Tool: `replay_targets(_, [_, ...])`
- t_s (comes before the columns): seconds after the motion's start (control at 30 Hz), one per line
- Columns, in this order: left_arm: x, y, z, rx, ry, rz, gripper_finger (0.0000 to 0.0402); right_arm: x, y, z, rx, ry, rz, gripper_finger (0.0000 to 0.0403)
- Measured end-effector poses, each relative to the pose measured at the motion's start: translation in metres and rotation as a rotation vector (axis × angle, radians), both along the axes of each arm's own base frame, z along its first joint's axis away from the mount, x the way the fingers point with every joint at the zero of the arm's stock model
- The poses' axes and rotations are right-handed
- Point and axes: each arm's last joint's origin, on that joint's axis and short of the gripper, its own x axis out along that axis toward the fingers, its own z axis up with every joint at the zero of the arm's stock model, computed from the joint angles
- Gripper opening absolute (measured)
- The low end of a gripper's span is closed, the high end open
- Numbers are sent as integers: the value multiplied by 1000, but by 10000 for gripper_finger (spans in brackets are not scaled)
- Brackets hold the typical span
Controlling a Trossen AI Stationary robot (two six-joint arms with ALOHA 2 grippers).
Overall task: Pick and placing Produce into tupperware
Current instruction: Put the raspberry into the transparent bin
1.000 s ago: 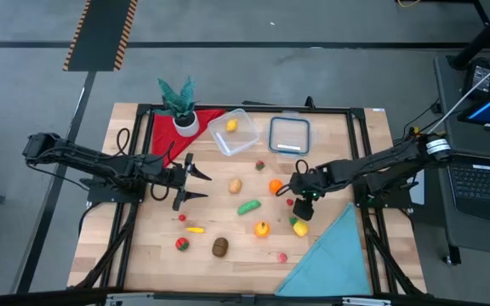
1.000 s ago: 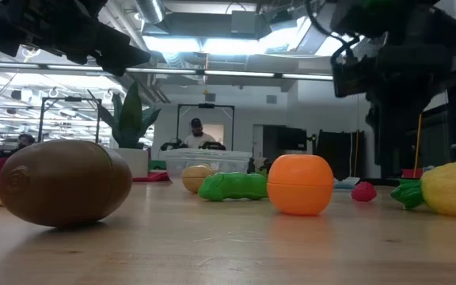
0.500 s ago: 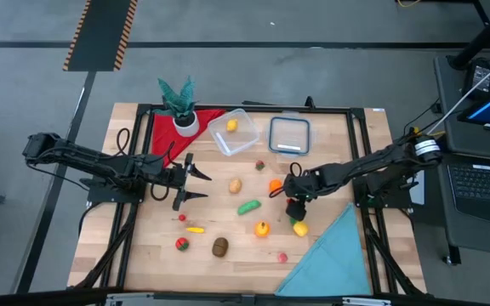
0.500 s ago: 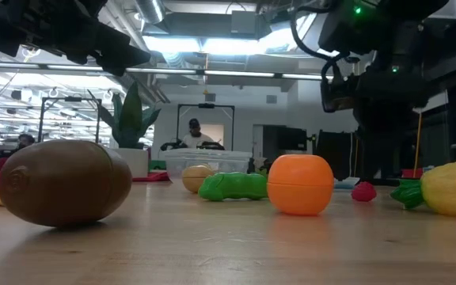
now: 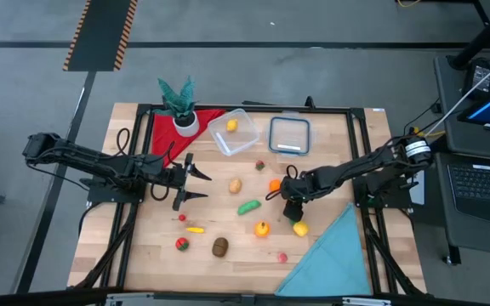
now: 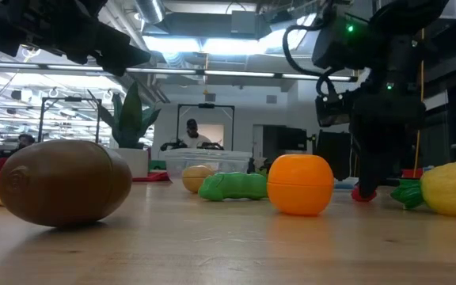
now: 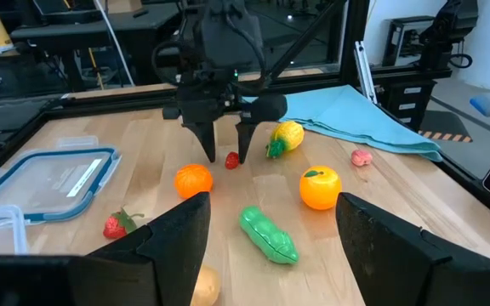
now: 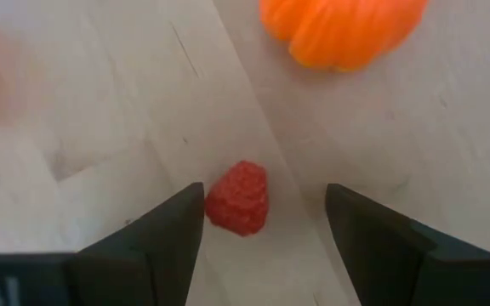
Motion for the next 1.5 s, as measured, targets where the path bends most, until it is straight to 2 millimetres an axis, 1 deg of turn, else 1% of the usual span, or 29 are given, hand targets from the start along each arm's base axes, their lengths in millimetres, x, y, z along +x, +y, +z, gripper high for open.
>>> replay_targets(0.13, [0,0,0,0,0,0,247,2,0,-4,-9,9,1,248])
replay_targets(0.37, [0,0,0,0,0,0,247,2,0,-5,-16,8,1,248])
replay_targets(0.47, [0,0,0,0,0,0,247,2,0,-5,-18,9,-1,239])
replay_targets(0.6, [0,0,0,-1,0,0,247,2,-1,-6,-25,11,-3,208])
replay_targets(0.9, [0,0,0,-1,0,0,247,2,-2,-6,-32,14,-5,110])
replay_targets(0.97, [0,0,0,-1,0,0,247,2,-3,-6,-26,17,-10,97])
replay_targets(1.17, [0,0,0,-1,0,1,247,2,-9,-6,-16,22,-8,97])
replay_targets(1.27, [0,0,0,-1,0,1,247,2,-13,-2,9,12,-14,97])
replay_targets(1.37, [0,0,0,0,0,0,247,0,-18,4,10,-11,-11,97])
replay_targets(1.5, [0,0,0,0,0,0,247,-1,-27,19,-4,-72,5,98])
